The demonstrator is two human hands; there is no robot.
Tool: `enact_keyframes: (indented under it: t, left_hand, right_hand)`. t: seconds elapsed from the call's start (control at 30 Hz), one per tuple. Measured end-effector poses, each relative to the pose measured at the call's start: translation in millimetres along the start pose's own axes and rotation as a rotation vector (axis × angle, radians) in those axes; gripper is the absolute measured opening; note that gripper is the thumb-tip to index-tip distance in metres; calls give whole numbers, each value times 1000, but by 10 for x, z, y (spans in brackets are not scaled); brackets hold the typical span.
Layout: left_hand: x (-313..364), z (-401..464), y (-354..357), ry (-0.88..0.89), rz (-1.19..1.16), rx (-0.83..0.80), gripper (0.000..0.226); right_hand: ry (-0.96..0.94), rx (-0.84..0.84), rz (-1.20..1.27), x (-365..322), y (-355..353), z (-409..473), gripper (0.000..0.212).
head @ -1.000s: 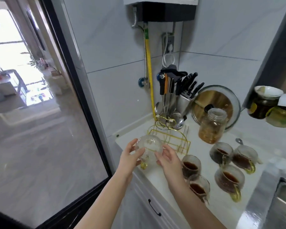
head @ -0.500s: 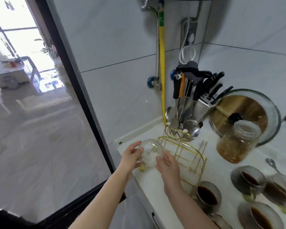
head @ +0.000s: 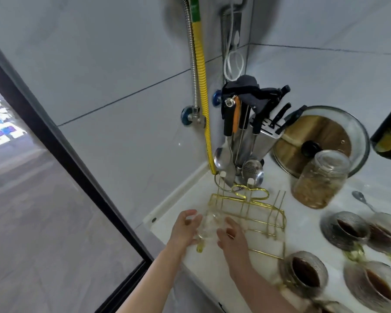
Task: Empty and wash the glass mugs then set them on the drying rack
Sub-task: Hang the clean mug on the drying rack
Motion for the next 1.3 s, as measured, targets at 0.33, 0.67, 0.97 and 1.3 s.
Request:
enact_keyframes:
  t: [0.33, 0.67, 0.97, 1.3]
  left_hand:
    - [-5, 192, -39, 34, 119, -66, 24]
    - [150, 145, -64, 288, 445, 56, 36]
    - [524, -726, 865, 753, 402, -151, 29]
    - [-541, -1161, 2267, 578, 724, -679, 31]
  right_hand:
    - [-24, 51, -72, 55, 8, 39, 40]
    - [-45, 36, -253, -25, -190, -132, 47]
    - [-231, 254, -349, -346, -1017, -497, 36]
    - [-123, 648, -397, -219, -2423, -1202, 29]
Point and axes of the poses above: each hand's wrist, its own z-axis towards the middle knuckle, its own y-axis out of the palm, x = y × z, the point moved 9 cm from there along z, towards the middle knuckle, and after that the axes turned 12 degrees about -y, right-handed, at the moved point
